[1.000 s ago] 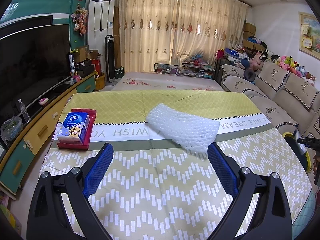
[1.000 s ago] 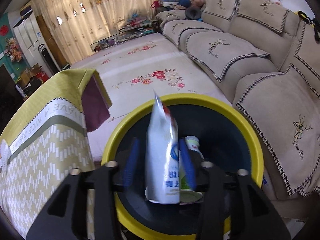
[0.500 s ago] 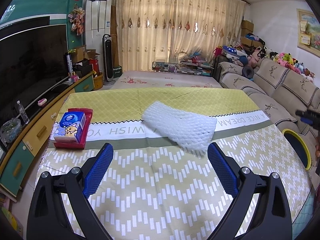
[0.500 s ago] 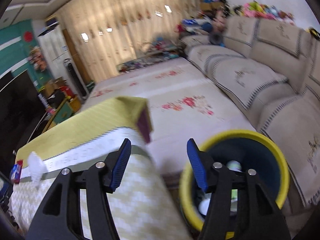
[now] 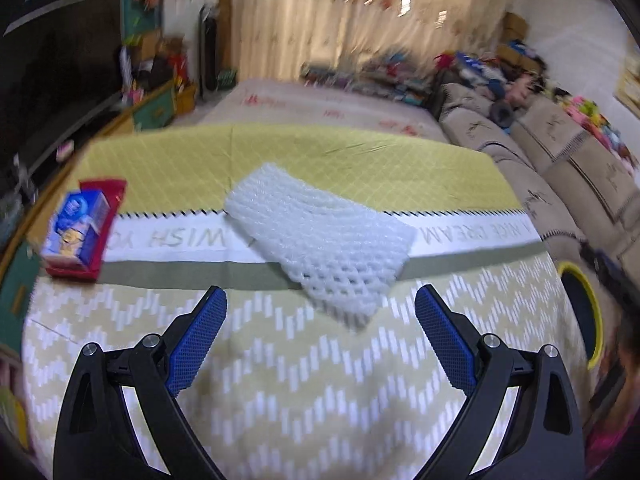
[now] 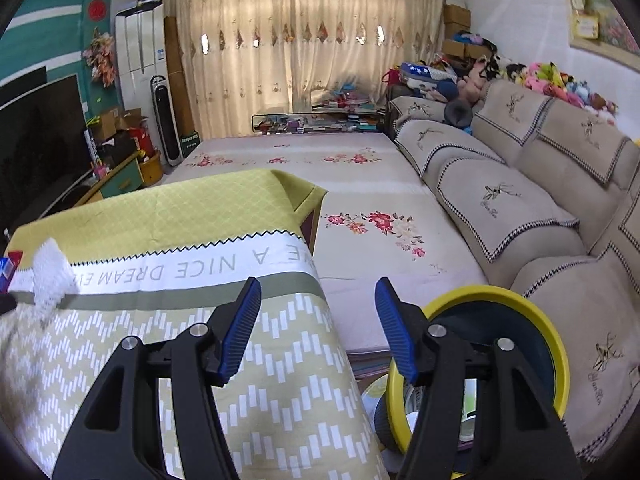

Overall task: Collect trash
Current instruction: 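Grasp the white foam net with the left tool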

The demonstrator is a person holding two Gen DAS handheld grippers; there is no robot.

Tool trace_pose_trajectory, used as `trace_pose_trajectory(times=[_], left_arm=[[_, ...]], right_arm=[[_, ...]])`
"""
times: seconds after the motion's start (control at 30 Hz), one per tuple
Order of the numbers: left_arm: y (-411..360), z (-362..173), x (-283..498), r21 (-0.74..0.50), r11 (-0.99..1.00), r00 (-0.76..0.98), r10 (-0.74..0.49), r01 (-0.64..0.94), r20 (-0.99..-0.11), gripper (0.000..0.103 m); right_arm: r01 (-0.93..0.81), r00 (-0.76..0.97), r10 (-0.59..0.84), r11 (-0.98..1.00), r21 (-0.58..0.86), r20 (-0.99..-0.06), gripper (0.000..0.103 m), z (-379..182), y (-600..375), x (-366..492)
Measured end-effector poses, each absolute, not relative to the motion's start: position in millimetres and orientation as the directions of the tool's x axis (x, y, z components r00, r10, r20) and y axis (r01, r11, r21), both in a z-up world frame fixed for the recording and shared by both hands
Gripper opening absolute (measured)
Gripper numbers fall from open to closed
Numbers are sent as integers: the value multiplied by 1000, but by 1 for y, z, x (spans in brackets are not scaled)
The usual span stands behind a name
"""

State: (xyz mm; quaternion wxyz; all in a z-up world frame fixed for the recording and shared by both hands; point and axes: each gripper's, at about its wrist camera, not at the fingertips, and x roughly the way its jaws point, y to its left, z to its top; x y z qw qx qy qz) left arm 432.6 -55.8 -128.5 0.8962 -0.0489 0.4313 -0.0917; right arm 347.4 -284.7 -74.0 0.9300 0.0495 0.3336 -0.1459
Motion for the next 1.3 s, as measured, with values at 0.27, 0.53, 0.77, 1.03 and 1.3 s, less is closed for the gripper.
trace_pose_trajectory(times=[0.27,0.53,0.77,1.03,1.3], left_arm=[[-54,-153,500,-256,964,510,-186,-70,-840,94],[-76,-159,544,-264,957,459,-181,-122,-870,96],[-127,-160,566,-193,981,430,-161,-33,-888,97],[-184,-159,540,-82,982,402,-145,170,-904,97],[-200,-158,505,15,976,444,-86,219,-892,76]], right_arm=[[294,747,-257,955,-43,-613,57,-77,-281,347],[277,751,-237,960,-32,-616,57,-76,-283,346],[281,753,-231,960,-16,-616,58,-74,-289,344],[296,754,-231,955,4,-615,61,-73,-294,343],[292,754,-218,956,18,-619,61,-73,-295,342]])
